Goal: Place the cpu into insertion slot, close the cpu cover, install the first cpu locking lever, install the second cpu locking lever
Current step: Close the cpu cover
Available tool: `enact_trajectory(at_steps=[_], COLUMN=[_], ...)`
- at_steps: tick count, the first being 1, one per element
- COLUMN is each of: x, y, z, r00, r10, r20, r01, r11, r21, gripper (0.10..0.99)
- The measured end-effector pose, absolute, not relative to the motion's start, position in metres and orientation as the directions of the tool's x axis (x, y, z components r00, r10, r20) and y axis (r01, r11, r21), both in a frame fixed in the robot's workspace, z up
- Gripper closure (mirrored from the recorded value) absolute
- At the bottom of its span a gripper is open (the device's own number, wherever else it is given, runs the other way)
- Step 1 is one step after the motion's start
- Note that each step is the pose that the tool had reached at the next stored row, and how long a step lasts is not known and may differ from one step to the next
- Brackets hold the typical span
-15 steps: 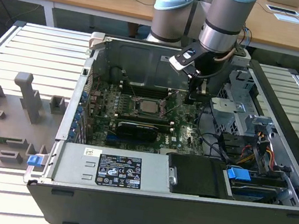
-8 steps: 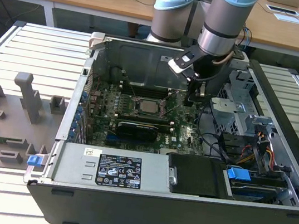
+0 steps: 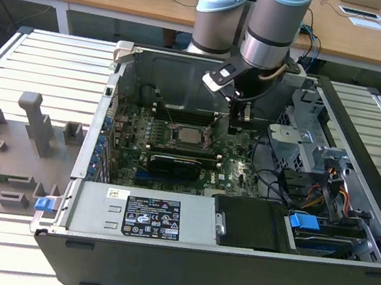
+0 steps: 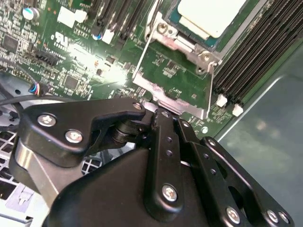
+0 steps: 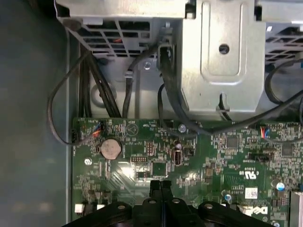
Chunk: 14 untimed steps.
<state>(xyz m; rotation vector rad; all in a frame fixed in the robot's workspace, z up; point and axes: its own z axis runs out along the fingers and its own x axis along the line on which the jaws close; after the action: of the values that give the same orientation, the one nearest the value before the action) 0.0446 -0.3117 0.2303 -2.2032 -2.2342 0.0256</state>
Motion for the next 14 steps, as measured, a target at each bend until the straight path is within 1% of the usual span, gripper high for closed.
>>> enact_trajectory(at_steps=[14], x=[0.027], y=[-0.312], z=[0.23], r00=[-0.014], r10=[1.0], r20=[-0.009], r01=[1.0], r11=[0.014], r21=[-0.014], gripper=[0.98])
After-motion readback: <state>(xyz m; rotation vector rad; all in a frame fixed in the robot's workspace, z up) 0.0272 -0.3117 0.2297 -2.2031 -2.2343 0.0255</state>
